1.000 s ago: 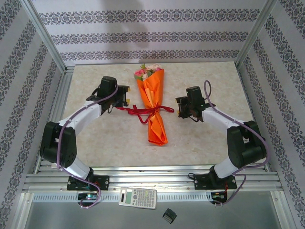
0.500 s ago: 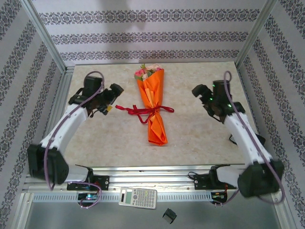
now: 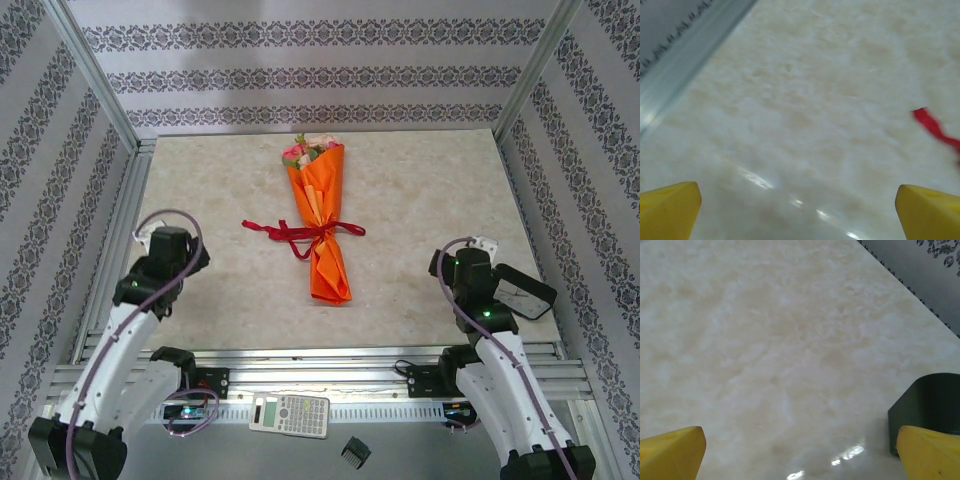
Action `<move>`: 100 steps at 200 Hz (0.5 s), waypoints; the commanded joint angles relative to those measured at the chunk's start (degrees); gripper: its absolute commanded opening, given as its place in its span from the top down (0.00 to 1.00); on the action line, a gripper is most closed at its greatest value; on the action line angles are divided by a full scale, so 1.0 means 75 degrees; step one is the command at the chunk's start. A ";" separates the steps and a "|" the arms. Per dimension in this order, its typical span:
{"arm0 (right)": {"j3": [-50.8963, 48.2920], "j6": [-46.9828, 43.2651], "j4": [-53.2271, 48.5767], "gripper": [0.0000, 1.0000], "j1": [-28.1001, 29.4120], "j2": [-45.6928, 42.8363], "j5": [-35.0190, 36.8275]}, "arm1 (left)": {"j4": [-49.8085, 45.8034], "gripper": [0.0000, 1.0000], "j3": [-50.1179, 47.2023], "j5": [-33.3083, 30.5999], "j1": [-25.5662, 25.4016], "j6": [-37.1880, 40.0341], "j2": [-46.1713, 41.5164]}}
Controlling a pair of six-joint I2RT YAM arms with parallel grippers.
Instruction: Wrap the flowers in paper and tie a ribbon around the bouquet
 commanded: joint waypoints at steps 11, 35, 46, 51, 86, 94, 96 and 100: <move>-0.0665 -0.0817 0.2467 0.02 0.0058 0.1241 -0.0206 | 0.2806 0.01 -0.1925 -0.0830 0.0109 0.2540 -0.0694; -0.0526 -0.1139 0.3561 0.02 0.0105 0.2573 -0.0503 | 0.4760 0.01 -0.3036 -0.0491 0.0172 0.2597 -0.0435; -0.0615 -0.1452 0.4757 0.02 0.0085 0.3006 -0.0722 | 0.5532 0.01 -0.3157 -0.0123 0.0277 0.2754 -0.0064; -0.0722 -0.1548 0.5366 0.02 0.0054 0.3207 -0.0823 | 0.5998 0.01 -0.3211 0.0023 0.0329 0.2895 0.0208; -0.0494 -0.1904 0.7565 0.02 -0.0370 0.4745 -0.1653 | 0.9245 0.01 -0.3431 0.1376 0.1087 0.2702 0.2059; -0.0427 -0.1893 0.7935 0.02 -0.0448 0.5037 -0.1836 | 0.9903 0.01 -0.3436 0.1627 0.1310 0.2589 0.2544; -0.0419 -0.1892 0.8005 0.02 -0.0464 0.5093 -0.1877 | 1.0066 0.01 -0.3442 0.1681 0.1368 0.2566 0.2664; -0.0416 -0.1894 0.8160 0.02 -0.0506 0.5254 -0.1986 | 1.0457 0.01 -0.3449 0.1769 0.1454 0.2546 0.2930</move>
